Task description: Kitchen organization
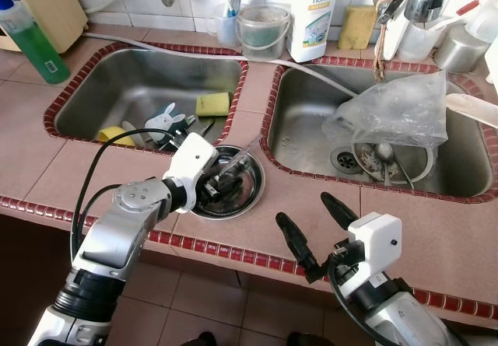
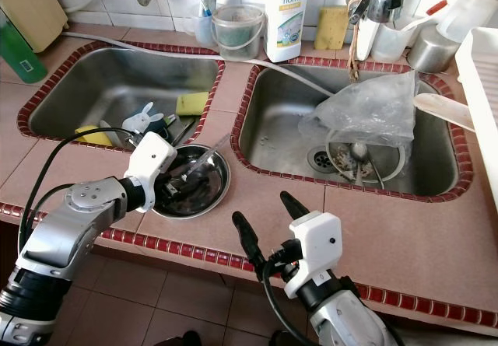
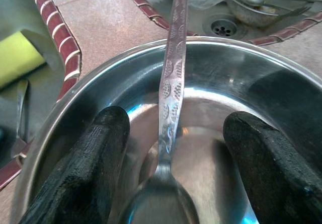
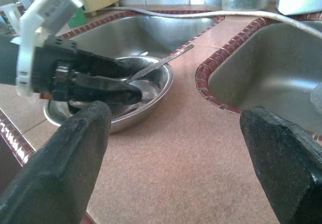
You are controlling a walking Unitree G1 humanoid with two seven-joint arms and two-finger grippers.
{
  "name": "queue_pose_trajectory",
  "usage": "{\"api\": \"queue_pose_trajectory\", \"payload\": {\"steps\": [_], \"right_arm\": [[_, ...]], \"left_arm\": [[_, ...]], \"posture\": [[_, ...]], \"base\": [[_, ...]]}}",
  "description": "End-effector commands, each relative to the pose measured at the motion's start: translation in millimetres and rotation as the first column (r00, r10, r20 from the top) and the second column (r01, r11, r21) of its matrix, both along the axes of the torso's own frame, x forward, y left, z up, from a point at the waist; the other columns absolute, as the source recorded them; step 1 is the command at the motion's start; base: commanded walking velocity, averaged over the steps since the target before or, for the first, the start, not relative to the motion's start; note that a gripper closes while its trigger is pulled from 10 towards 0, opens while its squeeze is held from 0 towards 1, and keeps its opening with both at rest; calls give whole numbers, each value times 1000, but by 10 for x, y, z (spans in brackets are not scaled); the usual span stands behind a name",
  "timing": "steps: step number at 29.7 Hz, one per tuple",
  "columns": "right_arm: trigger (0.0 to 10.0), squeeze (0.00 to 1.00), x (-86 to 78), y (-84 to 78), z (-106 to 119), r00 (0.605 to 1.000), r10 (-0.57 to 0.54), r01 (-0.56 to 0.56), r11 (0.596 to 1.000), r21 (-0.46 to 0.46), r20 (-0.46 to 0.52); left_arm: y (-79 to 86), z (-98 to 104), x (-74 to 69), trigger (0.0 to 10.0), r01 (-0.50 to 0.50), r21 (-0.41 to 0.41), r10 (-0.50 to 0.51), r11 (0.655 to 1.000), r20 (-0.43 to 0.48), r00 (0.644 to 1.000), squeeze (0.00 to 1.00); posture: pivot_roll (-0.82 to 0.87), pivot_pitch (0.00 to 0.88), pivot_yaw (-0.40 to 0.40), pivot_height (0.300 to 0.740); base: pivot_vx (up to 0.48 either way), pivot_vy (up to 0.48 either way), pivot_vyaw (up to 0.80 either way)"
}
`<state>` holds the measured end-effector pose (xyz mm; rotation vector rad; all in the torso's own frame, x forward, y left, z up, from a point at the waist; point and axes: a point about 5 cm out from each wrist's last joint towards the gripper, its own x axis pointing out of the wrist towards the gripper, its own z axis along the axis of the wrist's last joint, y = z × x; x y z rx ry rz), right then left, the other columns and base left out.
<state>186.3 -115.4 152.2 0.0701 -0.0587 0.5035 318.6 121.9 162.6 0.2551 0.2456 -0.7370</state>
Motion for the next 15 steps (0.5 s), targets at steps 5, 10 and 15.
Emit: {"api": "queue_pose_trajectory", "payload": {"steps": [5,10,15], "right_arm": [[10000,0,-55,6,23,1000,-3,3,1000,0,1],[10000,0,-57,6,20,1000,-6,6,1000,-1,-1],[10000,0,-54,3,19,1000,-11,11,1000,-4,0]], "left_arm": [[-74,12,59,10000,-10,9,11,1000,-17,1000,0],[-105,24,79,10000,-18,7,18,1000,-38,999,0],[-129,30,84,4588,7,-18,-8,1000,-41,999,0]], "posture": [[-165,209,88,740],[-166,209,88,740],[-168,210,90,740]], "base": [[0,0,0],[0,0,0],[0,0,0]]}}
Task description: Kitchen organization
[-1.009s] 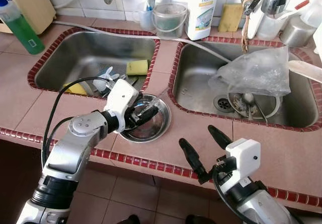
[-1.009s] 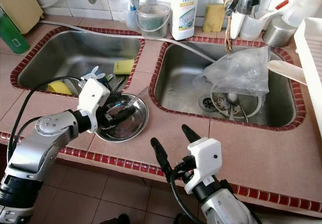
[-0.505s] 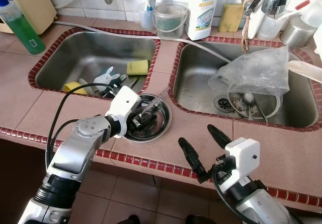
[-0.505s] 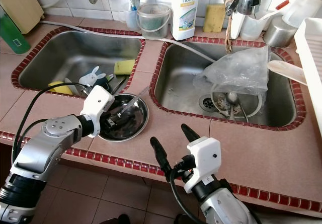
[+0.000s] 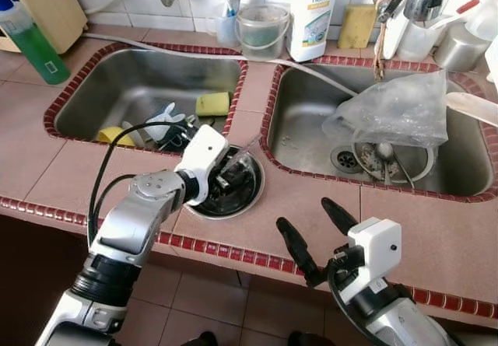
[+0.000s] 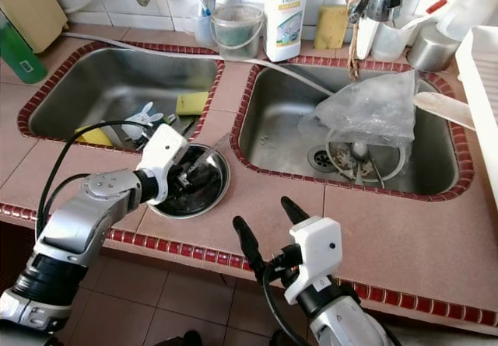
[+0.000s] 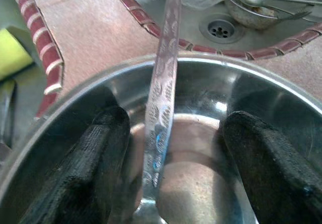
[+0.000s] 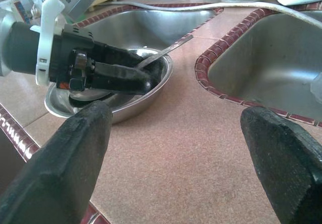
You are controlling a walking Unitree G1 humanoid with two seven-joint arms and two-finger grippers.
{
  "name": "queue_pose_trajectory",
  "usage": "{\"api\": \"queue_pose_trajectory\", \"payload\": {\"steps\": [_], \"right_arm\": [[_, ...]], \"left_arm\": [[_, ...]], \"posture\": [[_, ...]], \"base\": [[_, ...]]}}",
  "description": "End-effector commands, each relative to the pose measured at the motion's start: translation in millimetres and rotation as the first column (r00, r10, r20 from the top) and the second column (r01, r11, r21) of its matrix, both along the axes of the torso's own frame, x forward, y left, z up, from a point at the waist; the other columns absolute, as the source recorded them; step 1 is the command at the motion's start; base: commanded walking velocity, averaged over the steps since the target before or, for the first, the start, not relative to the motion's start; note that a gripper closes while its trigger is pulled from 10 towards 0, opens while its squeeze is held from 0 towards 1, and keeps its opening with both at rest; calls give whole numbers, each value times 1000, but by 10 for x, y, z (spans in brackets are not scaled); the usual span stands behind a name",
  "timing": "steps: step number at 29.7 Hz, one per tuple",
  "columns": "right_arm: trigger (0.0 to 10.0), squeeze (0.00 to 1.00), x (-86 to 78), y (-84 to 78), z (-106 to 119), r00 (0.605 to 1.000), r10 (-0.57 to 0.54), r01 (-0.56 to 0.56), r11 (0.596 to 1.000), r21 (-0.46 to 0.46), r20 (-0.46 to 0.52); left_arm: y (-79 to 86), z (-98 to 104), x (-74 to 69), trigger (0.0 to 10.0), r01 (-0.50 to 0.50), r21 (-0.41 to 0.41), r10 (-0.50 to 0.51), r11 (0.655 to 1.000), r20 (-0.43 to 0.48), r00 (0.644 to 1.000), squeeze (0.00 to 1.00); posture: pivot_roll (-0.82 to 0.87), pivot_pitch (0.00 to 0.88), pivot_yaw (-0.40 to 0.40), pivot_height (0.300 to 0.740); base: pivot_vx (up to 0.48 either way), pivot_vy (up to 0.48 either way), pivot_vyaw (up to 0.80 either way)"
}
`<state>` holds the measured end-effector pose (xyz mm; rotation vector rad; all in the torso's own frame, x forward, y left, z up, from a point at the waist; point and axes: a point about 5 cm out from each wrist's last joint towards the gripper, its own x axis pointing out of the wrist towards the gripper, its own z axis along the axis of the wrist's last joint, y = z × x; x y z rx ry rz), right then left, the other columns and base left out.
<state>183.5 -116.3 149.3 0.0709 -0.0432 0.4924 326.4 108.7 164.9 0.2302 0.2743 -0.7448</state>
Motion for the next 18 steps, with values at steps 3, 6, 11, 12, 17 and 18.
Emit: {"api": "queue_pose_trajectory", "payload": {"steps": [3,6,11,12,17,18], "right_arm": [[10000,0,-26,11,48,1000,-4,4,1000,0,16],[10000,0,-25,10,49,1000,-5,5,1000,0,17],[10000,0,-25,8,49,1000,-6,6,1000,1,17],[10000,0,-24,7,50,1000,-7,7,1000,0,17],[10000,0,-22,9,48,1000,-9,9,1000,1,18],[10000,0,-21,9,48,1000,-9,9,1000,0,18]], "left_arm": [[8,-18,7,0,6,-3,-6,1000,-33,999,0],[9,-13,12,0,3,8,-3,1000,-23,1000,0],[7,-6,17,0,5,9,-5,1000,-24,1000,0],[7,-6,19,0,7,12,-6,1000,-24,1000,0],[8,-6,22,0,9,13,-8,1000,-24,1000,0],[11,-5,23,0,7,19,-6,1000,-19,1000,0]], "posture": [[-168,211,92,740],[-168,210,91,740],[-168,211,90,740],[-168,212,91,740],[-167,211,91,740],[-167,211,91,740]], "base": [[0,0,0],[0,0,0],[0,0,0],[0,0,0],[0,0,0],[0,0,0]]}}
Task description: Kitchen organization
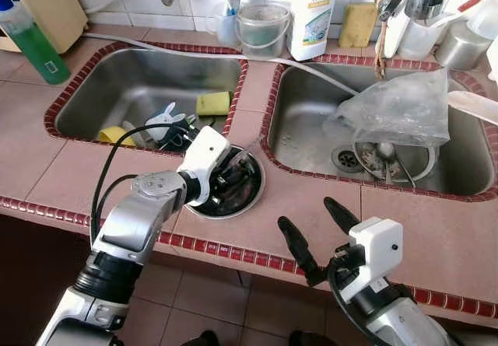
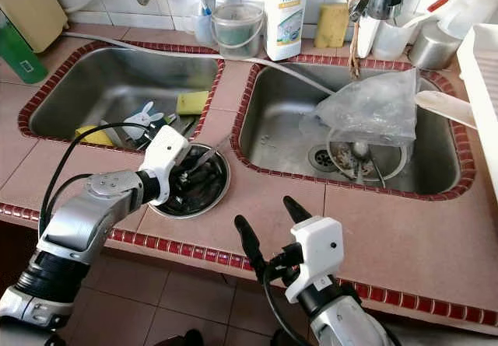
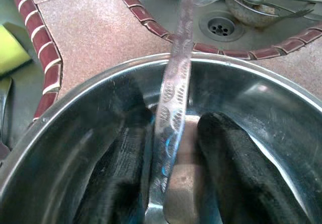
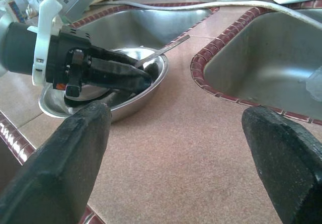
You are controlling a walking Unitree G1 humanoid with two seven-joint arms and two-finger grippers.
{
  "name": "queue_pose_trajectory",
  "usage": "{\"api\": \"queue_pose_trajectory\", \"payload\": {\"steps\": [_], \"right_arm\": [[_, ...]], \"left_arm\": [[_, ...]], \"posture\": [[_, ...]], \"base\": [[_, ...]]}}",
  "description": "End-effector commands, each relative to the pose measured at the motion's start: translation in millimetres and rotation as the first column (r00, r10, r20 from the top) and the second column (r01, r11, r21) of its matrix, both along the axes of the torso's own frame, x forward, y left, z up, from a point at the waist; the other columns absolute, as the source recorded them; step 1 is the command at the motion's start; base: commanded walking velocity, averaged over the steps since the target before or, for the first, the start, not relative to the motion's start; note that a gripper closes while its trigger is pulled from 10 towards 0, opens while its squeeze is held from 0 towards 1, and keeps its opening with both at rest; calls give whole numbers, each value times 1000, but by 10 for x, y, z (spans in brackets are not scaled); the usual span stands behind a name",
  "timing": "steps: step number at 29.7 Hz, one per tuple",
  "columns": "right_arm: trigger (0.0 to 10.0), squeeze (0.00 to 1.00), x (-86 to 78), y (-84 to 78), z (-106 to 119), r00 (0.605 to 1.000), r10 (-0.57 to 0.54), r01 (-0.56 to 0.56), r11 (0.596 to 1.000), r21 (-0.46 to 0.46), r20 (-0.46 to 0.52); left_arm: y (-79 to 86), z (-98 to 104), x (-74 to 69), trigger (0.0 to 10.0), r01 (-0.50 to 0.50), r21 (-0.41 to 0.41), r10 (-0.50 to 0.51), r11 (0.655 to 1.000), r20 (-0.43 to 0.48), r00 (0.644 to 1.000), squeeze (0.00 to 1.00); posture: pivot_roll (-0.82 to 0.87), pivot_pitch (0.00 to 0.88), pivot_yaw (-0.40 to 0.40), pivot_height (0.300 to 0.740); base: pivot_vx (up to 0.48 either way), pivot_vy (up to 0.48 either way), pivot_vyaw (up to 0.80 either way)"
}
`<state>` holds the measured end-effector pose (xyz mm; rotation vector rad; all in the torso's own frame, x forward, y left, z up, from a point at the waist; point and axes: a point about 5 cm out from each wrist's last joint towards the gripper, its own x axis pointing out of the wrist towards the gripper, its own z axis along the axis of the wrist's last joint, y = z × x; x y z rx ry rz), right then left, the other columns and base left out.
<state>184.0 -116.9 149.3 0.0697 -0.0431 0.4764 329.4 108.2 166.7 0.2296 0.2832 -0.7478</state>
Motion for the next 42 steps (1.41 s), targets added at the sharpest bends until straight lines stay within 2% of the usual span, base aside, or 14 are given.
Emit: {"api": "queue_pose_trajectory", "payload": {"steps": [1,27,37,39,42], "right_arm": [[10000,0,-23,16,48,1000,8,-8,1000,1,19],[10000,0,99,51,57,998,46,-46,999,5,48],[10000,0,204,55,85,994,64,-64,998,1,87],[10000,0,284,69,107,992,64,-65,998,2,111],[10000,0,318,80,122,991,66,-67,998,6,120]], "left_arm": [[17,-24,-6,0,5,20,-4,1000,-9,1000,0],[62,37,24,0,-17,12,17,1000,32,999,0],[116,202,123,0,-59,-27,61,998,85,995,0],[136,290,178,0,-76,-47,81,996,116,990,0],[145,332,203,0,-85,-56,92,995,132,987,0]], "posture": [[-166,208,90,740],[-145,143,67,740],[-139,97,55,740],[-133,79,49,740],[-128,69,45,740]], "base": [[0,0,0],[0,0,0],[0,0,0],[0,0,0],[0,0,0]]}}
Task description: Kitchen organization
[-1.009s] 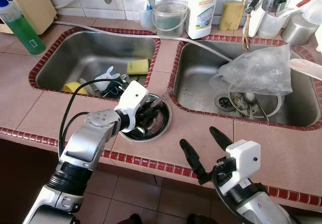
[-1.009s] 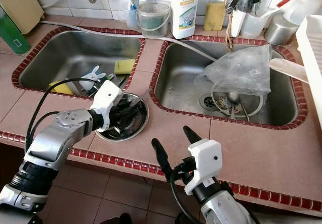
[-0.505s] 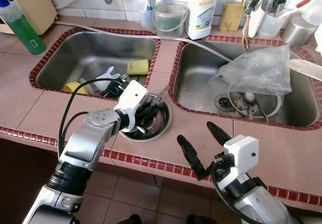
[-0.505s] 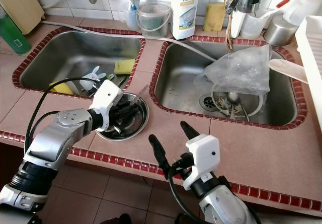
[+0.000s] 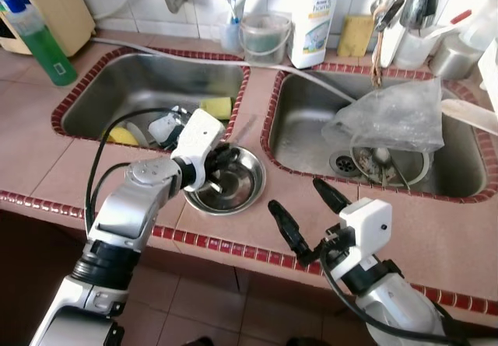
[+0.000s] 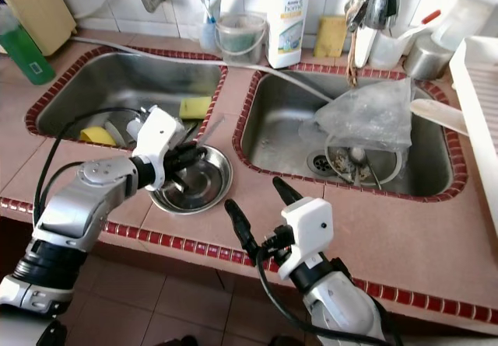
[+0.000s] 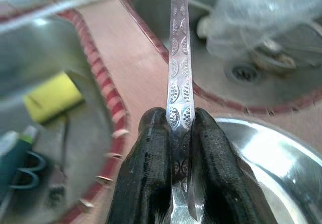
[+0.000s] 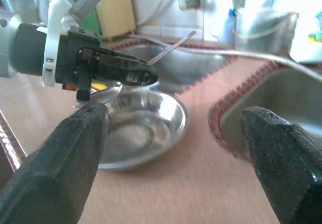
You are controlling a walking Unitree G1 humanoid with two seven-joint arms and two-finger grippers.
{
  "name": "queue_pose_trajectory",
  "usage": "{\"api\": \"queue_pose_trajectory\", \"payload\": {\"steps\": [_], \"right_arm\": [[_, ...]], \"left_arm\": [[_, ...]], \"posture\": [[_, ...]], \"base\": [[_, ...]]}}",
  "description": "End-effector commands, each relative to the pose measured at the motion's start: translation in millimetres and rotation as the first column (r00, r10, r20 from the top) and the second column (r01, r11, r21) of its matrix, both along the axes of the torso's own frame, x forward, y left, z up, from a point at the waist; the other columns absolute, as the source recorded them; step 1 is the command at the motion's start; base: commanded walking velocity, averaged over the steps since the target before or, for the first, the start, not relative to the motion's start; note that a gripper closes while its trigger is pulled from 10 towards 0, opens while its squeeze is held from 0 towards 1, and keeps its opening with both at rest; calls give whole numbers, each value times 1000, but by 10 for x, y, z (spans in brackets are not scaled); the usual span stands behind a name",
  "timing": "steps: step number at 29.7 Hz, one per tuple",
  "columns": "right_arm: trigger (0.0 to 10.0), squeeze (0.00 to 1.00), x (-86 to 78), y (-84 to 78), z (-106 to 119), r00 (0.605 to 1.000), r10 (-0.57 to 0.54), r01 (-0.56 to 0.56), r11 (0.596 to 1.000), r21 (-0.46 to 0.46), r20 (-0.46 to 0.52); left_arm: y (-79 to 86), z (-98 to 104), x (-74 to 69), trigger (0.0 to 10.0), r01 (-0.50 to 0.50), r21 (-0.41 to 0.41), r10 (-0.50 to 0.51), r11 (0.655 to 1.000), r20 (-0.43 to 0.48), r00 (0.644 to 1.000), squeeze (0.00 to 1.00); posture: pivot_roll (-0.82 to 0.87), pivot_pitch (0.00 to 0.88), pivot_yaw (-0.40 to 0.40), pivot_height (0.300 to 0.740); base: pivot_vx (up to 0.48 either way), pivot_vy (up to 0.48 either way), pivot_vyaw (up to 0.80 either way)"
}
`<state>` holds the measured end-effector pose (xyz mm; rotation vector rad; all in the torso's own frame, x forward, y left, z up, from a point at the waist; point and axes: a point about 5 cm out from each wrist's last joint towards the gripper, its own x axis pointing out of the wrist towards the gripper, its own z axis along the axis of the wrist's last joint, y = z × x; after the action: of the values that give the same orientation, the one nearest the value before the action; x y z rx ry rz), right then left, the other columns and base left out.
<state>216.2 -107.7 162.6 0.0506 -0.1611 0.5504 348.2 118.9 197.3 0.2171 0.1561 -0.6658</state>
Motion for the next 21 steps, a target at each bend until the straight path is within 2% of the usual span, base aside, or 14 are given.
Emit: {"api": "queue_pose_trajectory", "payload": {"steps": [1,3,4,5,6,7,13,14,21], "right_arm": [[10000,0,41,3,8,1000,3,-3,1000,6,12],[10000,0,87,16,26,1000,6,-6,1000,10,24],[10000,0,103,19,29,1000,7,-7,1000,11,28],[10000,0,125,18,37,999,6,-6,1000,12,34],[10000,0,141,17,41,999,6,-6,1000,13,38],[10000,0,194,11,54,999,-6,5,1000,17,50],[10000,0,299,-13,78,996,-43,41,999,26,77],[10000,0,355,-33,88,993,-74,72,997,32,88],[10000,0,555,-169,138,964,-236,229,971,71,123]], "left_arm": [[51,103,53,0,-31,-29,32,999,38,999,0],[73,160,87,314,-56,-61,60,997,56,997,0],[79,171,97,1137,-66,-70,70,995,60,996,0],[79,184,103,2902,-73,-80,79,994,73,994,0],[77,192,108,2902,-76,-86,83,993,82,993,0],[63,204,104,10000,-82,-118,93,990,91,992,0],[18,233,71,10000,-81,-181,107,980,141,984,0],[-5,219,53,10000,-82,-223,115,971,140,983,0],[-39,119,-2,10000,-113,-333,176,936,164,971,0]], "posture": [[-118,52,36,740],[-117,48,33,740],[-115,43,31,740],[-109,41,28,740],[-109,41,28,740],[-103,35,25,740],[-93,24,24,740],[-92,18,25,740],[-95,2,23,740]], "base": [[0,0,0],[0,0,0],[0,0,0],[0,0,0],[0,0,0],[0,0,0],[0,0,0],[0,0,0],[0,0,0]]}}
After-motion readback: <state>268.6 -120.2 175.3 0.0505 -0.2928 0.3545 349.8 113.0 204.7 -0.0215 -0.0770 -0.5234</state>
